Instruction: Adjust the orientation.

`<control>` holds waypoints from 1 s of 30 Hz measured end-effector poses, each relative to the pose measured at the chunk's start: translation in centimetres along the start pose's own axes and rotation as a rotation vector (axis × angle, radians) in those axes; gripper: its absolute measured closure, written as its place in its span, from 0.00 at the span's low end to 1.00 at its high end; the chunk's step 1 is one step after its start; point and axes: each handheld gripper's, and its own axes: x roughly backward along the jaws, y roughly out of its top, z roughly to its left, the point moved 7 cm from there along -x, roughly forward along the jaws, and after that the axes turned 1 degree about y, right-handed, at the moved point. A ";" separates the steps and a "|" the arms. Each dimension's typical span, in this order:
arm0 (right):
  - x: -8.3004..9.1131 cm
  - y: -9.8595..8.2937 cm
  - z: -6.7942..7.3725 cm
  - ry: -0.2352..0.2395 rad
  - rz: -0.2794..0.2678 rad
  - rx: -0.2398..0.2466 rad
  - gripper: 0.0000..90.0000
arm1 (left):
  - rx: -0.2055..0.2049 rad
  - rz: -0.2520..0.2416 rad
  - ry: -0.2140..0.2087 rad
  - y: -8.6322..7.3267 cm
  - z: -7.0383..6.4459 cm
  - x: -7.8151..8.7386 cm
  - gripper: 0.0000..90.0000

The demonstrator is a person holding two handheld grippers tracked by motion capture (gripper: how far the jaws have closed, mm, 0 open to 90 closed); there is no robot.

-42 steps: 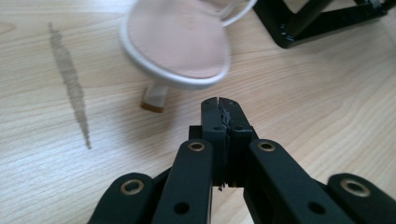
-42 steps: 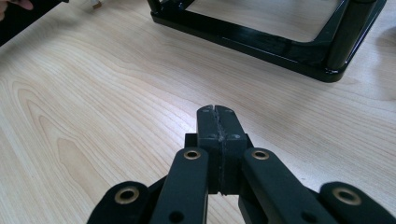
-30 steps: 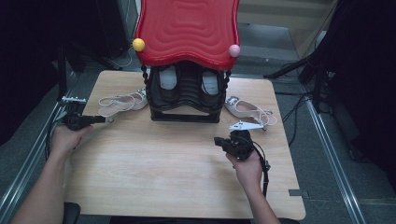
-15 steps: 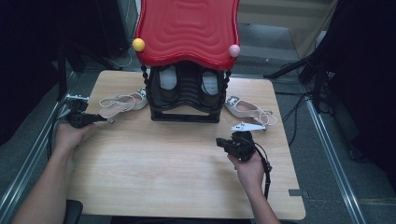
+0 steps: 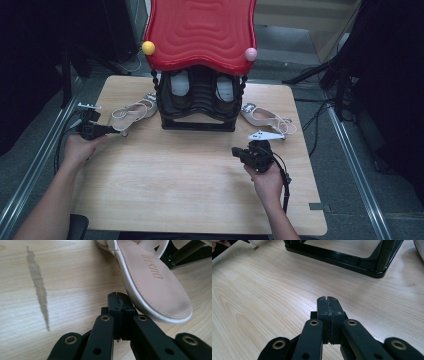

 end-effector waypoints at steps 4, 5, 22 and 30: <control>0.1 0.0 -0.1 -0.001 -0.004 -0.004 1.00 | -0.007 0.006 0.001 -0.1 -0.8 0.0 1.00; 0.1 0.0 -0.1 0.000 -0.003 -0.006 1.00 | -0.002 0.002 0.007 0.0 -1.3 -0.2 1.00; 0.2 0.0 -0.2 -0.007 -0.005 -0.004 1.00 | 0.050 0.024 -0.010 0.1 -2.9 -0.3 0.94; 0.1 0.1 -0.2 -0.003 -0.009 0.001 1.00 | 0.097 0.053 0.009 0.5 -2.6 0.7 0.70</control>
